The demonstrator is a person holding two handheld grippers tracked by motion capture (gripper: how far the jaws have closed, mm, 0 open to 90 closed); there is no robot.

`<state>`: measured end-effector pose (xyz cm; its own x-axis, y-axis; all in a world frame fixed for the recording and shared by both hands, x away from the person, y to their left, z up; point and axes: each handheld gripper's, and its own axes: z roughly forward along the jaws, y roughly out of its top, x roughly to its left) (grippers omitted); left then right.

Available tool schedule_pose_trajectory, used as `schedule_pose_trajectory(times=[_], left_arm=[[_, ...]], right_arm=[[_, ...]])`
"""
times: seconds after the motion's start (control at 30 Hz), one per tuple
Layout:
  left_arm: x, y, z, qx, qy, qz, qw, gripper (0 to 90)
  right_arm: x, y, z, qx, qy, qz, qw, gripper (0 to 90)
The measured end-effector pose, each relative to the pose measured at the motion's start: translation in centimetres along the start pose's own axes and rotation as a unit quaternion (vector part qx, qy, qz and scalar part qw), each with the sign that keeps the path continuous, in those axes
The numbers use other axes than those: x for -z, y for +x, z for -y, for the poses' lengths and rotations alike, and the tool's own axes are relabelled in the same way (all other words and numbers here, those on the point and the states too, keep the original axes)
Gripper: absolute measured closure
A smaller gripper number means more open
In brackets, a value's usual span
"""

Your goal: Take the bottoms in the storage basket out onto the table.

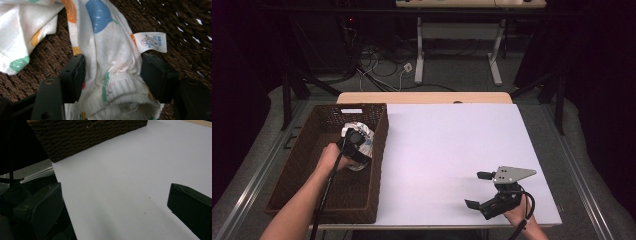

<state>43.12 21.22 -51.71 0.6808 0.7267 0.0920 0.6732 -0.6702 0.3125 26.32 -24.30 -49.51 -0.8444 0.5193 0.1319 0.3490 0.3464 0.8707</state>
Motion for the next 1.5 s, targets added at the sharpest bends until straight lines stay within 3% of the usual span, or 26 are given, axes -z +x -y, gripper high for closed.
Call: schedule_pose_trajectory(times=[0.67, 1.13, 1.5], left_arm=[[0.0, 0.0, 0.1, -0.006, 0.007, 0.014, 0.9999, 75.9], [1.3, 0.4, 0.5, -0.007, -0.01, 0.023, 0.9997, 79.3], [2.6, 0.1, 0.6, -0.022, -0.026, 0.023, 0.9992, 79.4]], right_arm=[[0.0, 0.0, 0.0, 0.0, 0.001, 0.0, 1.0, 0.0], [0.0, 0.0, 0.0, -0.002, -0.001, 0.0, 1.0, 0.0], [0.0, 0.0, 0.0, -0.001, 0.0, 0.001, 1.0, 0.0]])
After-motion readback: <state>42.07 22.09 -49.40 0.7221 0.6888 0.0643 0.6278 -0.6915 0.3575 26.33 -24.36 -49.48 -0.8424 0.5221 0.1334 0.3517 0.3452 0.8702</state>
